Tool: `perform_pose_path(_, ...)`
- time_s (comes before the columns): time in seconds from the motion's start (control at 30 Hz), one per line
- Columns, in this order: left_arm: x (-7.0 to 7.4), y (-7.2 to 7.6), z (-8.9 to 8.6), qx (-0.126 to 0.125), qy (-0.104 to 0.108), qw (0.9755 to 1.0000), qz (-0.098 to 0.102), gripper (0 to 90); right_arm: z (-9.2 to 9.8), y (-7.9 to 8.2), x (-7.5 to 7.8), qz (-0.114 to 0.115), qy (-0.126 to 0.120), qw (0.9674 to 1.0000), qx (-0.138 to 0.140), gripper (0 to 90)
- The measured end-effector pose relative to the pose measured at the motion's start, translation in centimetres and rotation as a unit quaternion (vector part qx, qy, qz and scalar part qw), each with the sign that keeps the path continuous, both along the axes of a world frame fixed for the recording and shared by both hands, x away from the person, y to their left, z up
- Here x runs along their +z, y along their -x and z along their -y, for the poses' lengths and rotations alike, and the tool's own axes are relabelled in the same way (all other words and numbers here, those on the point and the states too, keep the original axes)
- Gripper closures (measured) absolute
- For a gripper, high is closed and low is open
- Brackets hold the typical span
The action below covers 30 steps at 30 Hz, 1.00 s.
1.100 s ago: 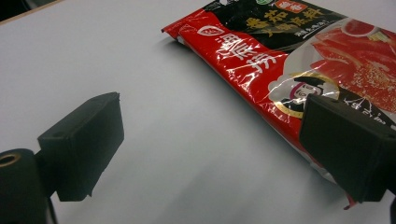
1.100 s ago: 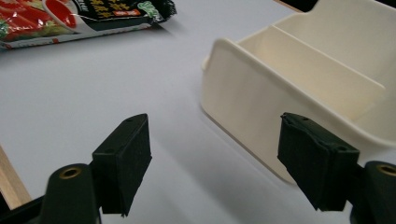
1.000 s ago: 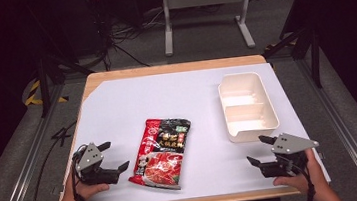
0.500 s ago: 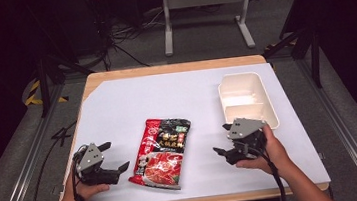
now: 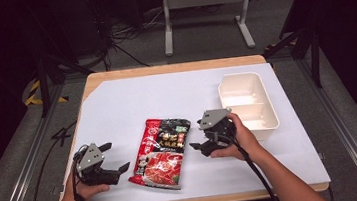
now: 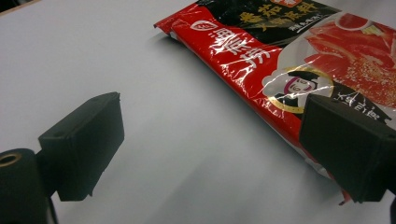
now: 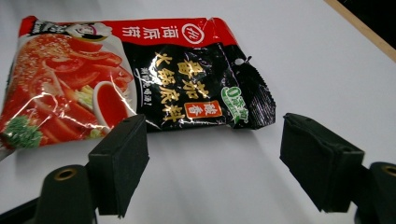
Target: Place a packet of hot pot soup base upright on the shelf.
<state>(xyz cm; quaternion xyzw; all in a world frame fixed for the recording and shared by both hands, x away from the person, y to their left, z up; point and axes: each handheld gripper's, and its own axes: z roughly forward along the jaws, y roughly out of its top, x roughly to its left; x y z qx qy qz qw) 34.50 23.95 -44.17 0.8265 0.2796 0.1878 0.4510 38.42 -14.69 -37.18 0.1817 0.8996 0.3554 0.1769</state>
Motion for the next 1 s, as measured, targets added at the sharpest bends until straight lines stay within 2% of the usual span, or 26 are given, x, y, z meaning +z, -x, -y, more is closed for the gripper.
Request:
perform_pose_path(0.13, 0.0, 0.0, 0.1, -0.001, -0.006, 1.0000, 0.002, 7.9, -0.9, -1.2, -0.3, -0.007, 0.006, 1.0000, -0.004, 23.3)
perform_pose_path(0.17, 0.0, 0.1, 0.0, -0.001, -0.006, 1.0000, 0.002, 7.9, -1.5, -1.8, -0.5, -0.013, 0.016, 0.9998, -0.007, 23.2)
perform_pose_path(0.23, 0.0, 0.1, 0.0, 0.000, -0.006, 1.0000, 0.002, 8.0, -1.7, -2.1, -0.6, -0.013, 0.018, 0.9997, -0.006, 23.2)
perform_pose_path(0.3, 0.0, 0.1, 0.0, -0.001, -0.006, 1.0000, 0.002, 8.0, -2.3, -2.7, -0.8, -0.023, 0.018, 0.9996, -0.005, 23.3)
perform_pose_path(0.33, 0.0, 0.1, 0.0, -0.001, -0.006, 1.0000, 0.002, 8.0, -2.9, -3.1, -1.0, -0.018, 0.027, 0.9995, -0.003, 23.2)
perform_pose_path(0.4, 0.0, 0.1, 0.1, -0.001, -0.006, 1.0000, 0.002, 8.0, -3.1, -3.4, -1.2, -0.023, 0.030, 0.9993, -0.002, 22.8)
perform_pose_path(0.43, 0.0, 0.2, 0.1, -0.003, -0.006, 1.0000, 0.002, 8.0, -3.6, -4.0, -1.6, -0.037, 0.034, 0.9987, -0.005, 22.5)
perform_pose_path(0.57, 0.0, 0.2, 0.1, -0.003, -0.006, 1.0000, 0.001, 8.0, -4.2, -5.1, -2.2, -0.060, 0.039, 0.9974, -0.010, 21.7)
perform_pose_path(0.63, 0.0, 0.2, 0.1, -0.003, -0.006, 1.0000, 0.002, 8.0, -4.4, -5.4, -2.4, -0.060, 0.040, 0.9973, -0.012, 21.3)
perform_pose_path(0.67, 0.0, 0.2, 0.1, -0.003, -0.006, 1.0000, 0.000, 8.0, -4.7, -6.2, -2.6, -0.070, 0.042, 0.9965, -0.016, 19.0)
perform_pose_path(0.73, 0.0, 0.2, 0.1, -0.005, -0.007, 1.0000, -0.001, 8.0, -4.9, -6.5, -2.7, -0.073, 0.043, 0.9962, -0.019, 19.0)
perform_pose_path(0.77, 0.0, 0.2, 0.1, -0.005, -0.007, 1.0000, 0.000, 8.0, -5.2, -7.2, -2.9, -0.081, 0.040, 0.9957, -0.020, 18.9)
perform_pose_path(0.87, 0.0, 0.2, 0.2, -0.004, -0.007, 1.0000, -0.001, 8.0, -5.4, -7.7, -3.1, -0.088, 0.039, 0.9951, -0.024, 18.8)
perform_pose_path(1.0, -0.1, 0.2, 0.1, -0.006, -0.009, 0.9999, -0.001, 8.0, -6.1, -9.0, -3.9, -0.119, 0.037, 0.9920, -0.021, 17.4)
